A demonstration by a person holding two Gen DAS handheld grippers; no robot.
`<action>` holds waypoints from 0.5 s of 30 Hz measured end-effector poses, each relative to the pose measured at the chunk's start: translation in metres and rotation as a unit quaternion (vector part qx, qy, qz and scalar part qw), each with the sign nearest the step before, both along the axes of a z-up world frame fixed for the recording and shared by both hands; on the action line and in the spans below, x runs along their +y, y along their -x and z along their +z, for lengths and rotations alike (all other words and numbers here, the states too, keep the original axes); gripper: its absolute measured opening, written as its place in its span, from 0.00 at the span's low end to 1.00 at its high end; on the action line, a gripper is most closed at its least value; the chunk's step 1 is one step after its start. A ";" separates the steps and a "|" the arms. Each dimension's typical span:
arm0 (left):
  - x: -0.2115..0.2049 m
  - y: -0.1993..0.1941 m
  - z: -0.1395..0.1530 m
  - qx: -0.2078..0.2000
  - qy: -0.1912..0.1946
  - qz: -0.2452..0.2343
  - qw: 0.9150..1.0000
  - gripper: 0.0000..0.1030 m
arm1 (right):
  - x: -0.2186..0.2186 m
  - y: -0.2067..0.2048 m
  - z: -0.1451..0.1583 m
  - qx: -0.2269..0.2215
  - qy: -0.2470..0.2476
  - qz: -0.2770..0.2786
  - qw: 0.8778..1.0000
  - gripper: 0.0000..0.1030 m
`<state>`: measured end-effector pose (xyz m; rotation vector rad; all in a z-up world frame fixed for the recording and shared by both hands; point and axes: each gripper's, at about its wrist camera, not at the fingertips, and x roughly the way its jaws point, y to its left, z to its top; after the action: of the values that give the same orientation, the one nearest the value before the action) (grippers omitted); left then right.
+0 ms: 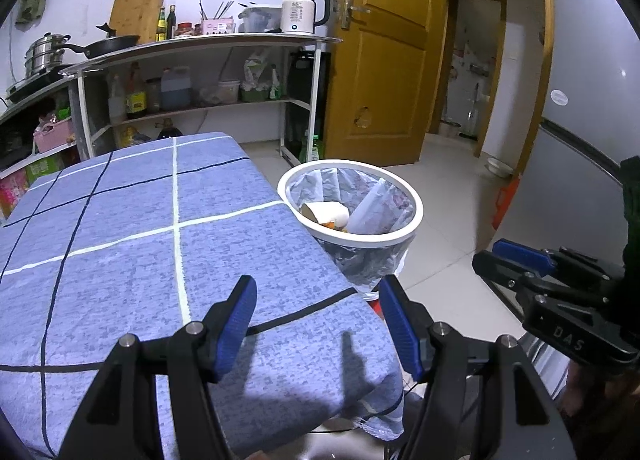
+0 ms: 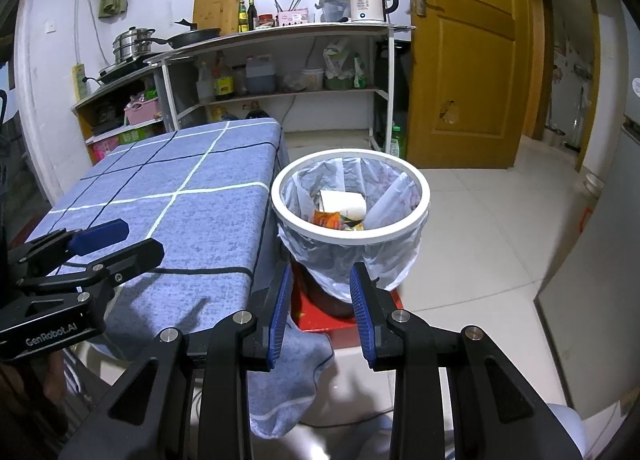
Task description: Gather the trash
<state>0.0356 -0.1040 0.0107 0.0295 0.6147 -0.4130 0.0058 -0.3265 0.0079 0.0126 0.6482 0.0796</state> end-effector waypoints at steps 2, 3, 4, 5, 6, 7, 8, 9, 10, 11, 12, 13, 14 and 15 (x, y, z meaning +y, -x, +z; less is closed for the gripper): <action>0.001 0.000 0.000 0.000 0.001 0.001 1.000 0.64 | 0.000 0.000 -0.001 0.001 -0.002 0.001 1.000 0.30; 0.002 -0.001 0.000 0.001 0.001 0.002 1.000 0.64 | 0.000 0.000 -0.001 0.002 -0.002 0.002 1.000 0.30; 0.002 -0.001 0.000 0.002 0.002 0.003 1.000 0.64 | 0.000 -0.001 -0.001 0.003 -0.004 0.003 1.000 0.30; 0.002 -0.001 0.000 0.002 0.003 0.002 1.000 0.64 | -0.001 -0.001 -0.001 0.005 -0.005 0.003 1.000 0.30; 0.002 -0.001 0.000 0.002 0.004 0.001 1.000 0.64 | 0.000 -0.002 -0.001 0.005 -0.005 0.004 1.000 0.30; 0.002 -0.001 0.000 0.002 0.003 0.001 1.000 0.64 | 0.000 -0.002 -0.001 0.005 -0.004 0.004 1.000 0.30; 0.002 -0.001 0.000 0.002 0.002 0.001 1.000 0.64 | 0.001 -0.001 0.000 0.005 -0.004 0.005 1.000 0.30; 0.002 -0.001 0.000 0.003 0.003 0.001 1.000 0.64 | 0.001 -0.001 0.000 0.003 -0.002 0.005 1.000 0.30; 0.002 -0.001 0.000 0.003 0.002 0.001 1.000 0.64 | 0.002 -0.002 0.000 0.003 -0.002 0.006 1.000 0.30; 0.001 -0.001 0.000 0.004 0.002 0.002 1.000 0.64 | 0.003 -0.002 0.000 0.003 -0.001 0.006 1.000 0.30; 0.001 -0.002 0.000 0.004 0.001 0.003 1.000 0.64 | 0.003 -0.002 0.000 0.003 -0.001 0.006 1.000 0.30; 0.001 -0.002 0.000 0.005 0.000 0.003 1.000 0.64 | 0.004 -0.002 0.000 0.003 -0.002 0.006 1.000 0.30; 0.001 -0.002 -0.001 0.005 0.000 0.003 1.000 0.64 | 0.004 -0.002 0.001 0.003 -0.001 0.006 1.000 0.30; 0.001 -0.002 -0.001 0.005 0.000 0.004 1.000 0.64 | 0.004 -0.002 0.001 0.003 -0.001 0.006 1.000 0.30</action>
<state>0.0376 -0.1025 0.0101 0.0256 0.6247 -0.4063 0.0081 -0.3227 0.0085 0.0108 0.6536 0.0916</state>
